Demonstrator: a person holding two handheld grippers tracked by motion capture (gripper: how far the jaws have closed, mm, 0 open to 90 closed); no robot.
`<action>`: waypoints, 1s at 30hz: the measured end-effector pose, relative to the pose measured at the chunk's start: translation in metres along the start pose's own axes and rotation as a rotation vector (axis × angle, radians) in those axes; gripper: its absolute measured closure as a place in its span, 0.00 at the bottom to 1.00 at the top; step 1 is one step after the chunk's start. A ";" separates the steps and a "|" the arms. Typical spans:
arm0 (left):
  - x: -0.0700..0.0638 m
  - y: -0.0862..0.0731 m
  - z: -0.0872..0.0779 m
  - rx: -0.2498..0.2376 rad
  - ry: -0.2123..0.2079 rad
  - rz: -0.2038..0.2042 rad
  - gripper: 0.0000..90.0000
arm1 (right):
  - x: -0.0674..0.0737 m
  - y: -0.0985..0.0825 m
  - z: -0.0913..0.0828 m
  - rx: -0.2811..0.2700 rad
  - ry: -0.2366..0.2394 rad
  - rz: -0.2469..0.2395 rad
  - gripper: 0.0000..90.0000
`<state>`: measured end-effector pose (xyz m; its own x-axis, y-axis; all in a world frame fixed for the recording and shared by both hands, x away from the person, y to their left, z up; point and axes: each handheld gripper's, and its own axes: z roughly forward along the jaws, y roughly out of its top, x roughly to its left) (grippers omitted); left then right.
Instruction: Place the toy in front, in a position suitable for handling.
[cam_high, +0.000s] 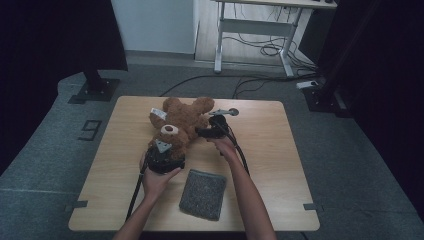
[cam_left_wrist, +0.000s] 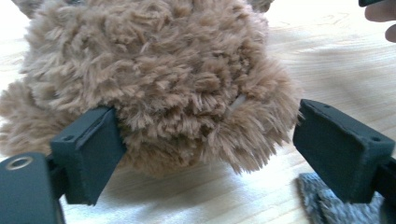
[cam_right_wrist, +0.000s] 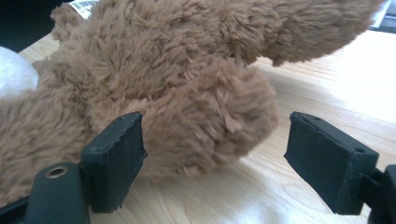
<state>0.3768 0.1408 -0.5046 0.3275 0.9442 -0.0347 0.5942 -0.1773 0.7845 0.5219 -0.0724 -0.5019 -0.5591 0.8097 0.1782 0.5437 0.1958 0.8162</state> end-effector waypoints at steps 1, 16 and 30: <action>0.001 0.000 0.000 -0.001 0.004 -0.002 0.14 | 0.000 0.001 0.002 0.002 0.001 0.000 0.21; 0.022 -0.008 -0.001 -0.053 -0.089 -0.029 0.85 | 0.003 0.005 0.016 -0.004 0.028 -0.026 1.00; 0.023 -0.008 -0.006 -0.078 -0.070 -0.015 0.77 | 0.003 0.003 0.010 -0.029 0.065 -0.060 1.00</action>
<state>0.3753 0.1655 -0.5081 0.3712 0.9243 -0.0883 0.5412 -0.1381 0.8295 0.5277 -0.0637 -0.5047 -0.6300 0.7593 0.1627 0.4900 0.2263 0.8418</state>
